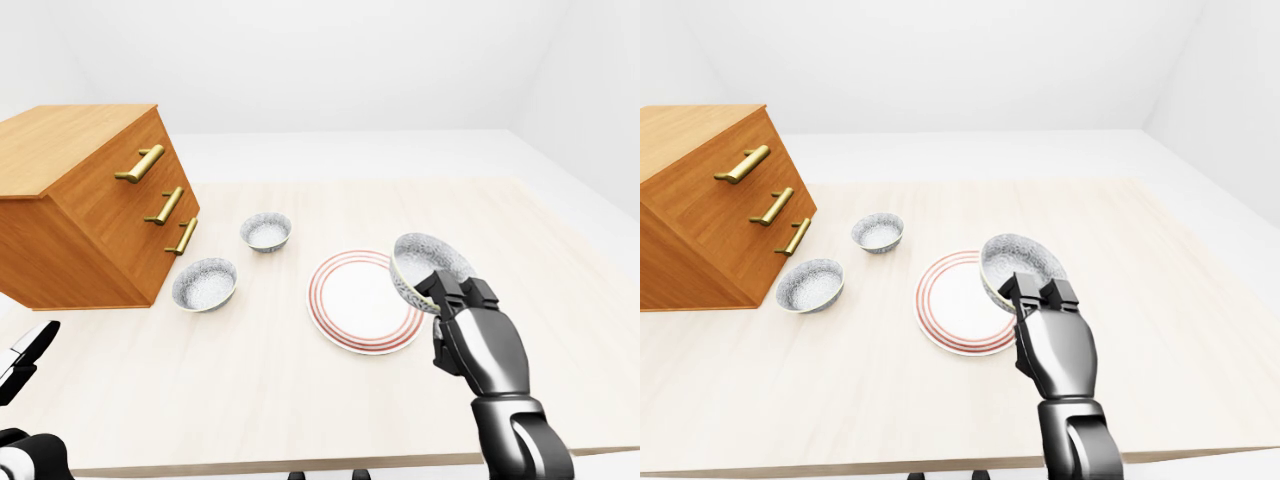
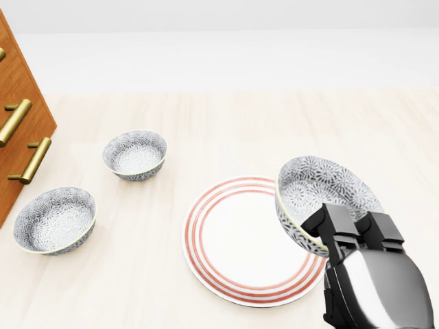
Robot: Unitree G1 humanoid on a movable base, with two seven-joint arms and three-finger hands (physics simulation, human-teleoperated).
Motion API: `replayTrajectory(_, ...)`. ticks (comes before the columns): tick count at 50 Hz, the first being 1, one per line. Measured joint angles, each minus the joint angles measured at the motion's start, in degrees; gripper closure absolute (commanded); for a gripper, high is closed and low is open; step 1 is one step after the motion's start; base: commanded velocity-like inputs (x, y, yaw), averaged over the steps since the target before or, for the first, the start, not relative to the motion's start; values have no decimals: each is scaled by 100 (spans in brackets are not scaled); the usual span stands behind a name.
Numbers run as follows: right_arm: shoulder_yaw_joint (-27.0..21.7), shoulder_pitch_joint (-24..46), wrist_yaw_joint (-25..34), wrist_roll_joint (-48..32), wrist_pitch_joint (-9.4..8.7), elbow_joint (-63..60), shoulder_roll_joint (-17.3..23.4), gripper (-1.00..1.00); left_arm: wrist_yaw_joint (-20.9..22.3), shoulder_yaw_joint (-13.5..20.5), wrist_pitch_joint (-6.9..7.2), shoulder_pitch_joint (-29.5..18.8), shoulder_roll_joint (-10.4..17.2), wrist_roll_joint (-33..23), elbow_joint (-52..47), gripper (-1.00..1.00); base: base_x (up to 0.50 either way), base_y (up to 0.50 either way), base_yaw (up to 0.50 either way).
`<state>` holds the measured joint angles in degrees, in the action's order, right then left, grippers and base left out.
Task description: Put the bowl at the front on the plate.
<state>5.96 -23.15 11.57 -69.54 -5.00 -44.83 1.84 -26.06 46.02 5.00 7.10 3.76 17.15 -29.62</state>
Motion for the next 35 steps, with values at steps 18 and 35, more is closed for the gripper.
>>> replayTrajectory(18, -13, 641, 241, -2297, 0, 753, -43, 100, -17, -10, 0, -7, 9, 20, 23, -100, 0, 0, 0)
replayTrajectory(35, -6, 795, 265, -2810, 0, 1067, -81, 100, -43, -23, 0, -16, 25, 30, 53, -100, 0, 0, 0)
